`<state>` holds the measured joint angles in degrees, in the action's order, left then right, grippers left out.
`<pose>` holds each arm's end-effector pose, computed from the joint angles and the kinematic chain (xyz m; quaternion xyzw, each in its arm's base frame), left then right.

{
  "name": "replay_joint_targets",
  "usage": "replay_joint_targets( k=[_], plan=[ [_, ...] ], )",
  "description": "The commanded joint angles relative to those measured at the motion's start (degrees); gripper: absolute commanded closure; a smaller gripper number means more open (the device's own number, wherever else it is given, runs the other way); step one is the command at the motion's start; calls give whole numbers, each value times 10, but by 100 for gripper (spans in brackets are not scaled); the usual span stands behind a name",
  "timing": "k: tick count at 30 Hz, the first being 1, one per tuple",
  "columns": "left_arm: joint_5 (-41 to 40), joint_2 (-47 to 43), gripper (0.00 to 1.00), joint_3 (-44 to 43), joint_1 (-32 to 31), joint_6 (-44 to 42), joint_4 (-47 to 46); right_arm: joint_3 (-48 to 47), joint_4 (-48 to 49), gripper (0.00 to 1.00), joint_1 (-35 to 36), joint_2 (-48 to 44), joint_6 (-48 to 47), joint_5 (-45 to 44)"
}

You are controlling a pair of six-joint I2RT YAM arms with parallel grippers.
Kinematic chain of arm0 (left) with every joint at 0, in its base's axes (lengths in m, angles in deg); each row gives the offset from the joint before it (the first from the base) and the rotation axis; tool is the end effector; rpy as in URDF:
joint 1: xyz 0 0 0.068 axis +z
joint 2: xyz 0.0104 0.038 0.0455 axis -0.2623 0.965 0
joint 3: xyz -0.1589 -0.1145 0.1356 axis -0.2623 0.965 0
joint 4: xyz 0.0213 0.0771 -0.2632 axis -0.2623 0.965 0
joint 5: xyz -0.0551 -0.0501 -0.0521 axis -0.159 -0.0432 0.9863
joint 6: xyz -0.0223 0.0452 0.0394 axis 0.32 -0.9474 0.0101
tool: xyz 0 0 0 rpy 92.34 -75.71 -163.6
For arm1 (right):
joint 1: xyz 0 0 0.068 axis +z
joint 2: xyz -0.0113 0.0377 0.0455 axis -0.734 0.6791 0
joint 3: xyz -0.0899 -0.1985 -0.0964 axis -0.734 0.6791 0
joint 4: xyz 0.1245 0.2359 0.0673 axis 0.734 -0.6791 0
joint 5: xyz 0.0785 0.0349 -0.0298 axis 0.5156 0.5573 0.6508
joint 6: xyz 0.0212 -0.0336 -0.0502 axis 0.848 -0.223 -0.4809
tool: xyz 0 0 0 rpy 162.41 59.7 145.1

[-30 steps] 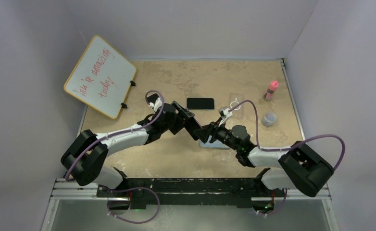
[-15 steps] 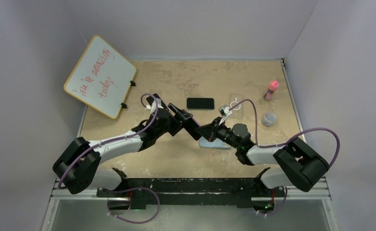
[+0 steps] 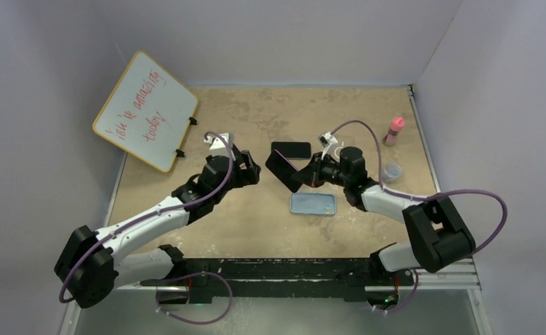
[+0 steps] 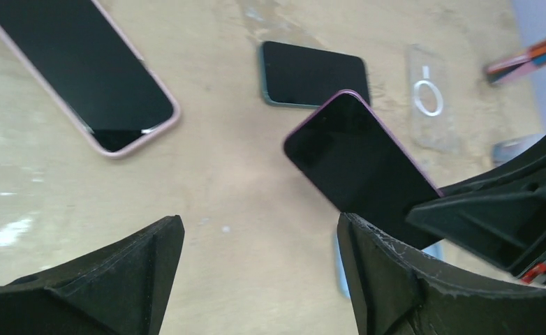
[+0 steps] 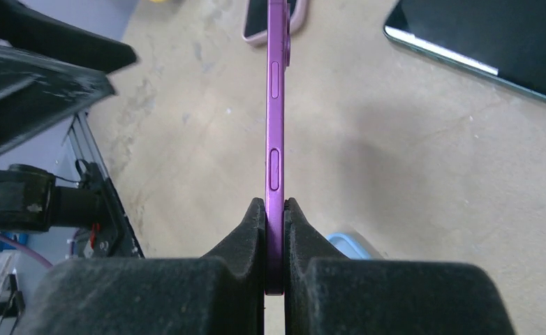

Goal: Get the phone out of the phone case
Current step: Place the phone at the center of the board.

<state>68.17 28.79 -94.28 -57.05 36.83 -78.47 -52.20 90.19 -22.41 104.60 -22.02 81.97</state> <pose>0.2259 -0.1813 0.1945 -0.0822 0.8399 -0.2446 0.4775 0.2646 0.1507 0.1514 -0.1359 0.7534 0.4658 0.4438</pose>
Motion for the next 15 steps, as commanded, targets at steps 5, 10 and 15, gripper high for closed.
replay_joint_targets(
  k=[5, 10, 15],
  plan=[
    [-91, -95, 16, -56, 2, -137, 150, -179, -266, 100, -39, 77, -147, 134],
    [-79, -127, 16, -147, 3, -205, 243, -287, -427, 100, -50, 170, -246, 160],
    [-89, -159, 16, -194, 3, -298, 271, -411, -599, 100, -51, 269, -384, 167]
  ],
)
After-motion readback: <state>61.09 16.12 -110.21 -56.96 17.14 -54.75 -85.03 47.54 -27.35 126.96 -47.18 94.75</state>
